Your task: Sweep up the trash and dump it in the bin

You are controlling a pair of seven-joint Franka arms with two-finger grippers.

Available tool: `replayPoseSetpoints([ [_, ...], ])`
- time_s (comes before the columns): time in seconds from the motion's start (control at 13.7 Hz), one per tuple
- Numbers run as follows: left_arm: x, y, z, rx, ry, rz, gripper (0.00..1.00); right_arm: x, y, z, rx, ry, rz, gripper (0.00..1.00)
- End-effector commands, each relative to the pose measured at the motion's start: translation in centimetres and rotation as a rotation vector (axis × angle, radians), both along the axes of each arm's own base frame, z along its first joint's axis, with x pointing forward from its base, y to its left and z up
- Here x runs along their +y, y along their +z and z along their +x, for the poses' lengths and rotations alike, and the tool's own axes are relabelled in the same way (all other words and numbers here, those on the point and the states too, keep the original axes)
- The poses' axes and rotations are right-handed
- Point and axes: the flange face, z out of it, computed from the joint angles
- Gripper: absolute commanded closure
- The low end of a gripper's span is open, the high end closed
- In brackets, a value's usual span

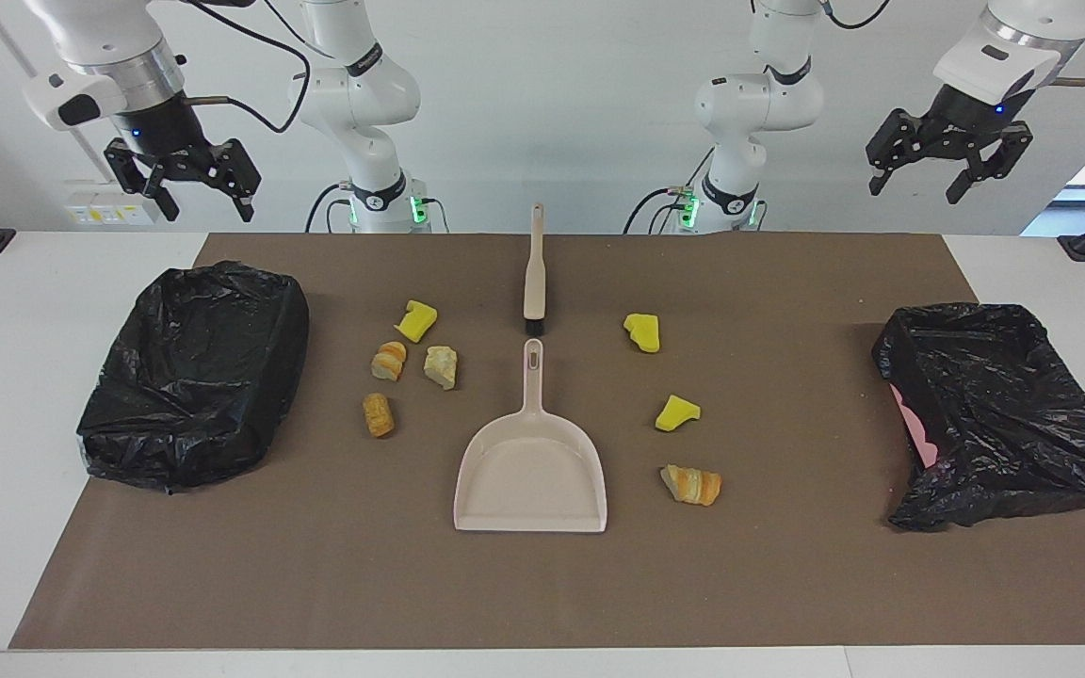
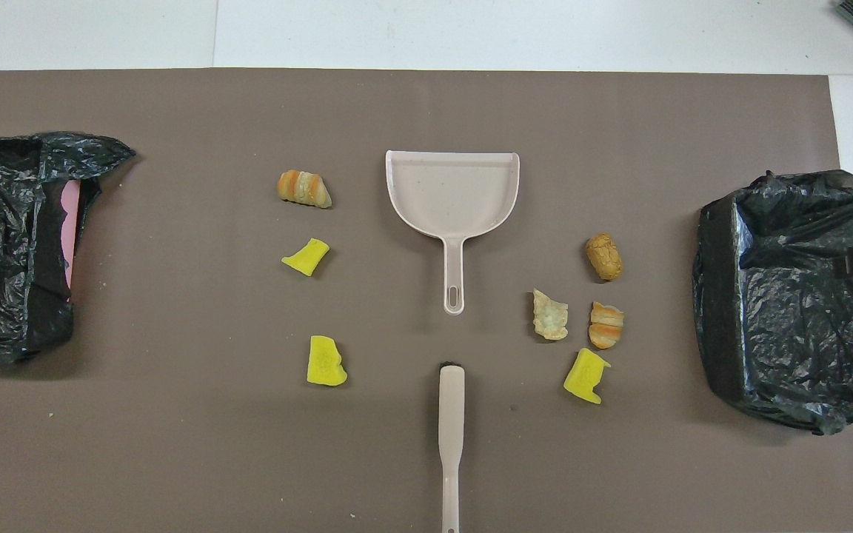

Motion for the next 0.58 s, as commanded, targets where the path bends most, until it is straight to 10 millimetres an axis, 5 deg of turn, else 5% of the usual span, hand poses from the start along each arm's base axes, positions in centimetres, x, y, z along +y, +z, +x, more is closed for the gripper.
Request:
replayPoseSetpoints([
  [0.0, 0.13, 0.25, -0.73, 0.011, 0.002, 0.013, 0.00, -0.33, -0.04, -0.48, -0.022, 0.024, -0.008, 0.00],
  [0.51, 0.52, 0.40, -0.62, 0.000, 0.016, 0.013, 0.00, -0.36, -0.02, -0.63, -0.011, 0.025, -0.010, 0.00],
])
